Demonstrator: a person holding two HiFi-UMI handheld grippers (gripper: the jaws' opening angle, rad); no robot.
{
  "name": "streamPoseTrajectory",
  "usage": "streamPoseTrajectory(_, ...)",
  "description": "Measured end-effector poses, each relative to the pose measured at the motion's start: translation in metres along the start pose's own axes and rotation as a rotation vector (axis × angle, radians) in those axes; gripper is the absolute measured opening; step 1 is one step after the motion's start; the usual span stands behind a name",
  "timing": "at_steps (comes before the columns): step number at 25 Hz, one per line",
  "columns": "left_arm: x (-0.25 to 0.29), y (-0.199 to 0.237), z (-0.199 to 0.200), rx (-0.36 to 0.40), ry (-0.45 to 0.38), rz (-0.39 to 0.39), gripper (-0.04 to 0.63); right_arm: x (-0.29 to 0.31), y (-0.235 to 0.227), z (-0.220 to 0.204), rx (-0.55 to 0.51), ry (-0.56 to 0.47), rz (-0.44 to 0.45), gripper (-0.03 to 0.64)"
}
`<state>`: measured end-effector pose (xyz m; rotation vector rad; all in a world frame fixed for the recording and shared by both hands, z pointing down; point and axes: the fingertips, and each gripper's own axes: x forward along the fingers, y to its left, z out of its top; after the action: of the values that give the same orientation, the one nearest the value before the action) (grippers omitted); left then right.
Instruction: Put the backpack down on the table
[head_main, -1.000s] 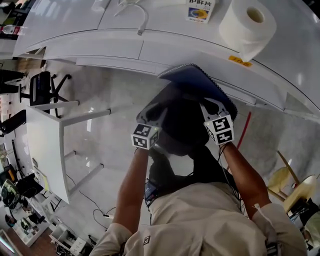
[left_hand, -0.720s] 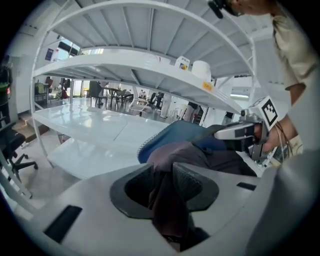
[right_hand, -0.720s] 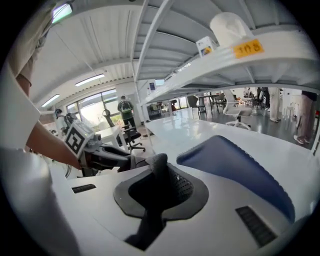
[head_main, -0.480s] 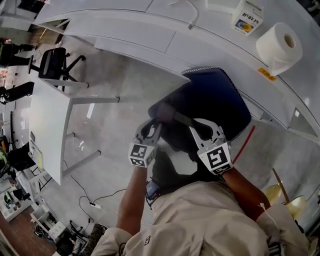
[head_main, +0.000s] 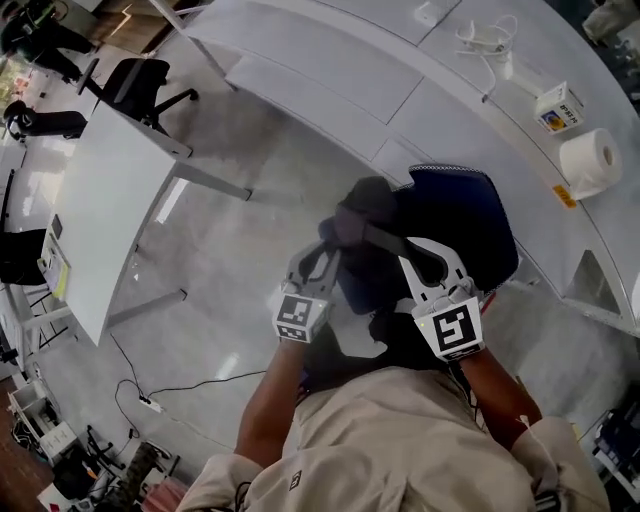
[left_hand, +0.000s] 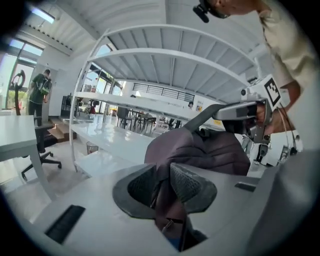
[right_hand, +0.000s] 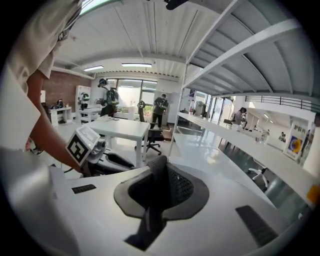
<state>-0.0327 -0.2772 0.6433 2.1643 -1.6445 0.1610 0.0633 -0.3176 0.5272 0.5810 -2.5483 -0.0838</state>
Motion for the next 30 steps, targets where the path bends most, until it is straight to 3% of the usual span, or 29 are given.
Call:
streamPoseTrajectory(7,-0.068,0.055,0.096,0.091,-0.125,0.019,0.092,0.015,0.025,0.112,0.045,-0.096,-0.033,0.038)
streamPoseTrajectory(13,-0.155,0.117,0.159,0.144,-0.222,0.103,0.089,0.044,0.077,0.212,-0.045,-0.201,0.035,0.038)
streamPoseTrajectory(20,-0.261,0.188,0.204,0.182,-0.303,0.195,0.086,0.083,0.154,0.318,-0.124,-0.293,0.124,0.038)
streamPoseTrajectory(30,-0.383,0.292,0.243,0.219,-0.385,0.467,0.08,0.174,0.245,0.437,-0.211,-0.411,0.375,0.038)
